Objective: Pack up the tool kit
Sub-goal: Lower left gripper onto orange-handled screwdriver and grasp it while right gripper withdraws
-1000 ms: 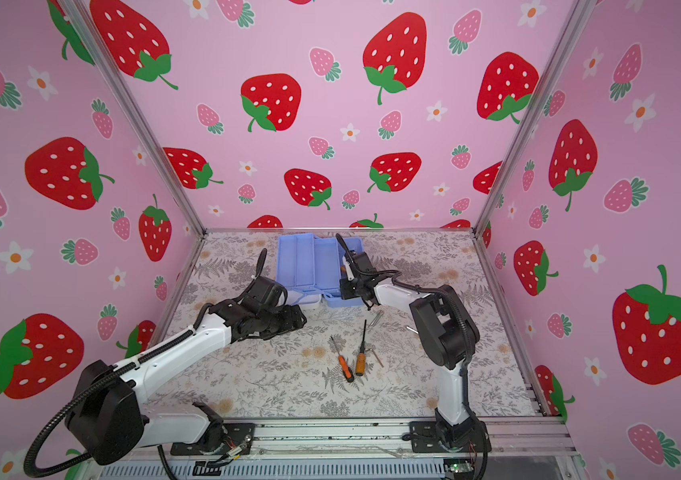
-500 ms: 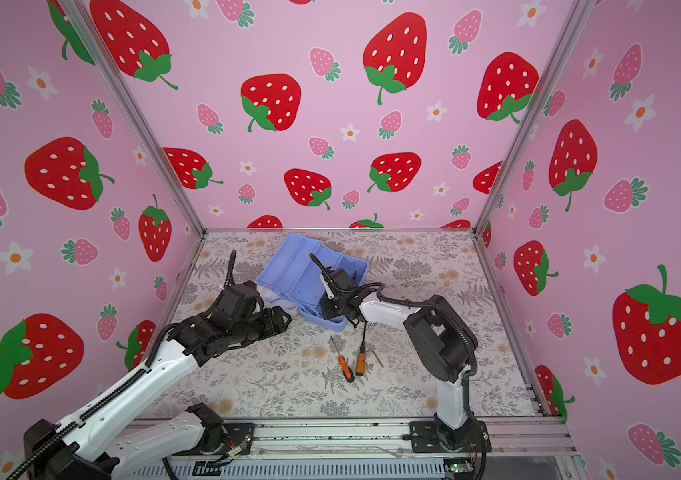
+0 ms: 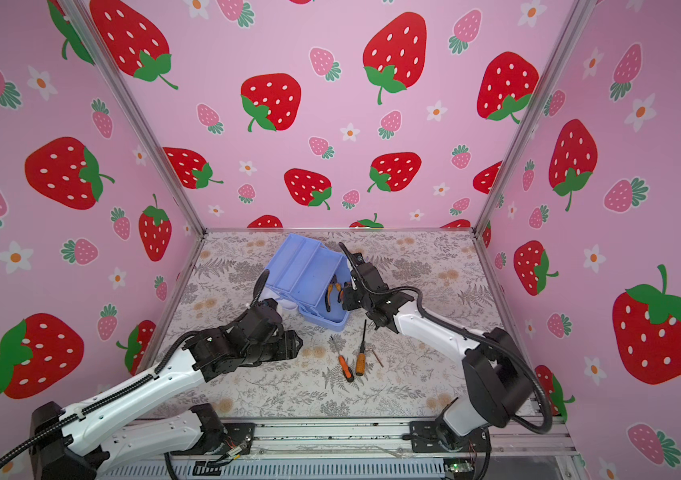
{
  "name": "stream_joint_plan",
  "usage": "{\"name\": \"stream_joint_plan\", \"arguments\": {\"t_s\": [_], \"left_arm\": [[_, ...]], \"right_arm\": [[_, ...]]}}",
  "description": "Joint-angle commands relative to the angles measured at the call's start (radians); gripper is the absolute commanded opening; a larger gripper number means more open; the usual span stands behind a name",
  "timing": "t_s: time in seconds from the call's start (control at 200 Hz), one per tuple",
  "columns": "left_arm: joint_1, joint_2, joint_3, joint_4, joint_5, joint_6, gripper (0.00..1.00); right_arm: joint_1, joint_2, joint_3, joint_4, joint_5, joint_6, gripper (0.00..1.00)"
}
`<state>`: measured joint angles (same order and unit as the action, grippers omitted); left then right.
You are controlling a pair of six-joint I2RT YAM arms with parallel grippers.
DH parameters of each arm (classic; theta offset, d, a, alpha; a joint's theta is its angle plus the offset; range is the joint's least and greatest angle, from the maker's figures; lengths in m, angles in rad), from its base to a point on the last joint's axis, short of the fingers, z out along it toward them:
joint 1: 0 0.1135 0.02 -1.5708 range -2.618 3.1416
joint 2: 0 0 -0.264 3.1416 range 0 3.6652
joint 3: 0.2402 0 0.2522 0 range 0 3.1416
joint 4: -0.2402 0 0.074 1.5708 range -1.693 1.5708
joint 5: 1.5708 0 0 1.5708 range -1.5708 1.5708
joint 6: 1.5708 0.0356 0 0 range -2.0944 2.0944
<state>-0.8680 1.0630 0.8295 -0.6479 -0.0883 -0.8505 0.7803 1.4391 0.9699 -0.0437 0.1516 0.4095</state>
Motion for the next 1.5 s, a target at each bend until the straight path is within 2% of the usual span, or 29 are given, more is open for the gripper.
{"name": "stream_joint_plan", "arguments": {"t_s": [0.0, 0.12, 0.205, 0.275, 0.335, 0.395, 0.56, 0.7, 0.845, 1.081, 1.236, 1.321, 1.406, 1.426, 1.496], "left_arm": [[-0.089, 0.057, -0.009, 0.039, -0.079, -0.07, 0.72], [-0.184, 0.15, -0.012, 0.11, -0.102, -0.125, 0.74], [-0.239, 0.239, 0.011, 0.146, -0.11, -0.146, 0.75], [-0.275, 0.319, 0.056, 0.153, -0.116, -0.151, 0.76], [-0.308, 0.39, 0.104, 0.141, -0.131, -0.151, 0.76], [-0.334, 0.455, 0.157, 0.115, -0.156, -0.162, 0.76], [-0.348, 0.593, 0.242, 0.089, -0.166, -0.205, 0.75], [-0.349, 0.658, 0.271, 0.125, -0.157, -0.217, 0.75], [-0.35, 0.744, 0.339, 0.091, -0.157, -0.218, 0.72], [-0.329, 0.797, 0.357, 0.12, -0.15, -0.235, 0.55], [-0.299, 0.795, 0.321, 0.172, -0.116, -0.242, 0.34], [-0.291, 0.792, 0.317, 0.179, -0.112, -0.236, 0.17], [-0.286, 0.786, 0.322, 0.176, -0.109, -0.21, 0.07], [-0.286, 0.784, 0.326, 0.173, -0.108, -0.204, 0.02], [-0.286, 0.778, 0.342, 0.146, -0.108, -0.179, 0.0]], "right_arm": [[-0.004, -0.155, -0.132, 0.048, 0.087, 0.006, 0.17], [-0.006, -0.316, -0.27, 0.062, 0.118, 0.015, 0.27], [-0.009, -0.391, -0.341, 0.056, 0.11, 0.015, 0.28], [-0.009, -0.43, -0.382, 0.044, 0.088, 0.007, 0.25], [-0.009, -0.452, -0.405, 0.032, 0.064, -0.002, 0.17], [-0.009, -0.475, -0.426, 0.025, 0.05, 0.0, 0.15], [-0.01, -0.565, -0.479, 0.003, 0.063, 0.013, 0.15], [-0.01, -0.622, -0.514, -0.011, 0.06, 0.016, 0.2], [-0.01, -0.641, -0.529, -0.044, 0.063, 0.026, 0.24], [-0.014, -0.658, -0.536, -0.074, 0.076, 0.009, 0.27], [-0.016, -0.641, -0.54, -0.049, 0.074, 0.014, 0.26], [-0.018, -0.636, -0.551, -0.023, 0.071, 0.005, 0.24], [-0.023, -0.635, -0.56, -0.009, 0.104, 0.0, 0.23], [-0.023, -0.635, -0.562, -0.007, 0.114, 0.002, 0.24], [-0.031, -0.634, -0.567, -0.002, 0.14, 0.002, 0.27]]}}
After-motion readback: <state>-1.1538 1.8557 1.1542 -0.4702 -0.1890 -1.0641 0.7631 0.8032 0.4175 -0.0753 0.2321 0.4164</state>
